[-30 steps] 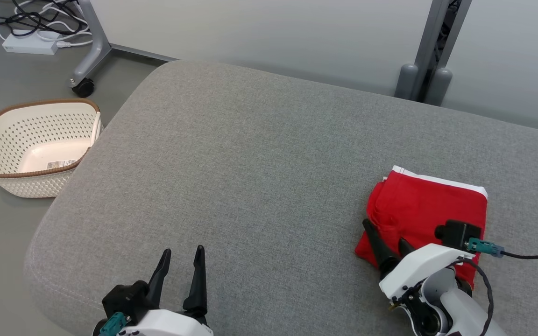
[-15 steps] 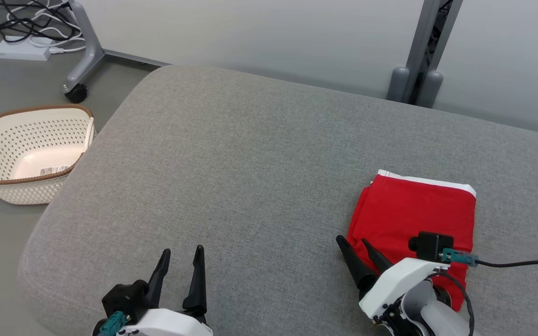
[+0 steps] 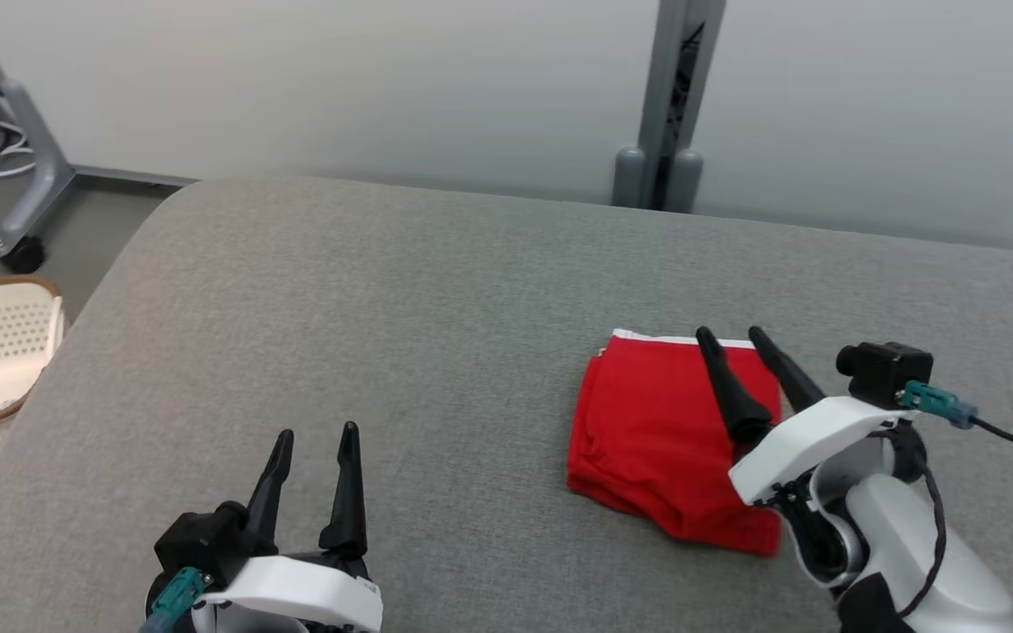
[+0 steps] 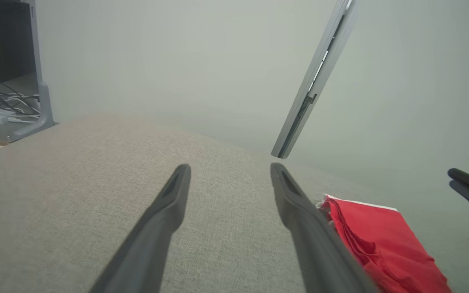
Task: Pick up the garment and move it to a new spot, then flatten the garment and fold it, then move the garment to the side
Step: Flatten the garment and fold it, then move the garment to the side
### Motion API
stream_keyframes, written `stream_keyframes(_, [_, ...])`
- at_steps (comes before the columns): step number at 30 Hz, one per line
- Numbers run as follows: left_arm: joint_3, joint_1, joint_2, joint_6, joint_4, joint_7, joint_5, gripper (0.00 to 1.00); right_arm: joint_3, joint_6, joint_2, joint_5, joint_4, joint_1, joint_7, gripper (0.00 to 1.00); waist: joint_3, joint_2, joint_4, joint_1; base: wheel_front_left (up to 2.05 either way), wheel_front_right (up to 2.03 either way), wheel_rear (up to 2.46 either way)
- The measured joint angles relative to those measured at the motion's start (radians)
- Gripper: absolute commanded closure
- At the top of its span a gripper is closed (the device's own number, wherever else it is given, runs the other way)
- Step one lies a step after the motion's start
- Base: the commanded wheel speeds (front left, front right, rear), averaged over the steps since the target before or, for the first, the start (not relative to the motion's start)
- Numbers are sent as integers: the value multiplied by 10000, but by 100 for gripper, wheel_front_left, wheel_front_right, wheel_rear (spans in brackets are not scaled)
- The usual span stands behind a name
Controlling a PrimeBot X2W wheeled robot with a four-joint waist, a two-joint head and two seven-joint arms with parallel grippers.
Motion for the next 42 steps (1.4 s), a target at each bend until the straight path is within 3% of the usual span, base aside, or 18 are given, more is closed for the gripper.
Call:
stream_keyframes(10, [487, -44, 2, -44, -516, 2, 27, 0, -1406, 0, -1304, -3971, -1850, 593, -244, 0, -336, 0, -1509, 0, 0, 0, 0])
stream_keyframes(17, [602, 14, -4, -46, -593, 2, 119, 0, -2757, 0, -963, -5287, -3246, 2319, -591, 0, -395, 0, -2226, 0, 0, 0, 0])
stream_keyframes(23, [570, 224, -4, -107, -558, 0, 201, 0, -3536, 0, -418, -5520, -3716, 3352, -761, 0, -305, 0, -2351, 0, 0, 0, 0])
stream_keyframes(33, [468, 411, -2, -119, -474, 2, 284, 0, -3714, 0, -153, -5630, -3789, 3600, -849, 0, -188, 0, -2232, 0, 0, 0, 0])
stream_keyframes(42, [148, 114, -2, -130, -410, 0, 322, 0, -2778, 0, -495, -3405, -3478, 3012, 717, 0, 171, 0, -1760, 0, 0, 0, 0])
